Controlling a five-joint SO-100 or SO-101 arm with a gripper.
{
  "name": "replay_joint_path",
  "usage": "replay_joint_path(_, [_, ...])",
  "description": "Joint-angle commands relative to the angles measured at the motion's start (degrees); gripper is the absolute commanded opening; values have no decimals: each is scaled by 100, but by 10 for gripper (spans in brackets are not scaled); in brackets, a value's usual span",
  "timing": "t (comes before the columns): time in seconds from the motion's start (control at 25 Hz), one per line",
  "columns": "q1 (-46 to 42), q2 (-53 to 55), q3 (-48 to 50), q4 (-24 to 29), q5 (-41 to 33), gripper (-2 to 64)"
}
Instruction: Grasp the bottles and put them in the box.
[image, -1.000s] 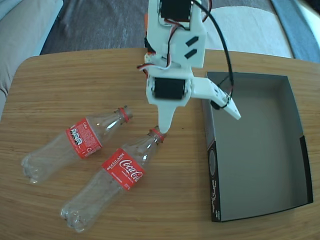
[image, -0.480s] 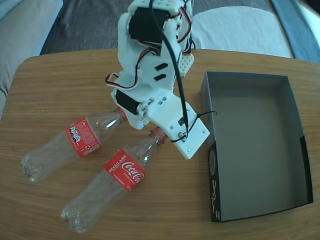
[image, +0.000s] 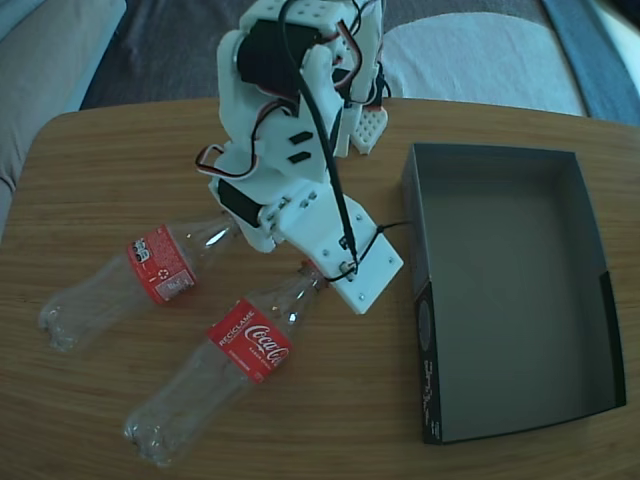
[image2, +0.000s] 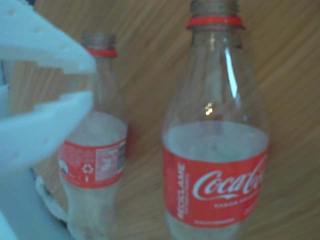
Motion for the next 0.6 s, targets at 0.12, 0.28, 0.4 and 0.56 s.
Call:
replay_joint_path(0.12, [62, 26, -272, -26, -1345, 4])
replay_joint_path(0.28, [62, 26, -272, -26, -2171, 4])
replay_joint_path(0.4, [26, 26, -272, -26, -2839, 4])
replay_joint_path(0.56, [9, 26, -264, 35, -3375, 4])
